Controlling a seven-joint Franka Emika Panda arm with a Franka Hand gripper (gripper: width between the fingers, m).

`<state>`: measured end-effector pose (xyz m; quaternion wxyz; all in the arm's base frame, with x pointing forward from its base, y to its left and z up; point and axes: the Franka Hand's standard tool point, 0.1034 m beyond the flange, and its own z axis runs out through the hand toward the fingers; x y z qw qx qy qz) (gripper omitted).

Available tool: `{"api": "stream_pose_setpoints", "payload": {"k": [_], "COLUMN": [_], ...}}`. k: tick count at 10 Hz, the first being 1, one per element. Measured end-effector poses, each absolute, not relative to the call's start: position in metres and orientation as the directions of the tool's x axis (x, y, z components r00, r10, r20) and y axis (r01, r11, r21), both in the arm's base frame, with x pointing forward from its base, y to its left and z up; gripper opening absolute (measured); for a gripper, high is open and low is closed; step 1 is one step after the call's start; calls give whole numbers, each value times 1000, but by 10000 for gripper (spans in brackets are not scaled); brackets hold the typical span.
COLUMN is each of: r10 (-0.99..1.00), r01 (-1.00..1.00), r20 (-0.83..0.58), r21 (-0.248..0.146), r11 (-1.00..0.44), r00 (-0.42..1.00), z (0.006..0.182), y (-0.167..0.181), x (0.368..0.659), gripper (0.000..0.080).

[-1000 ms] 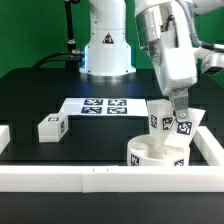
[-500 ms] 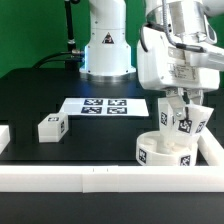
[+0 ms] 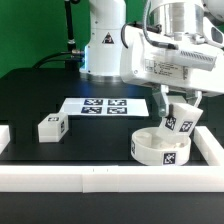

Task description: Assemble stool

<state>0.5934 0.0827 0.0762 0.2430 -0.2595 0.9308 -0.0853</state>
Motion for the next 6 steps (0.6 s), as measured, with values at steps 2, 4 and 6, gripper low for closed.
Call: {"api": "stream_pose_setpoints", "payload": {"k": [2, 4, 6], "r10": [-590, -625, -790], "r01": [-483, -487, -625], "r20": [-391, -405, -330], "r21": [-345, -397, -484], "r11": [805, 778, 612], "r00": [-706, -667, -518], "z": [89, 117, 137], "y": [79, 88, 92], "x": [597, 604, 608], "gripper": [542, 643, 649]}}
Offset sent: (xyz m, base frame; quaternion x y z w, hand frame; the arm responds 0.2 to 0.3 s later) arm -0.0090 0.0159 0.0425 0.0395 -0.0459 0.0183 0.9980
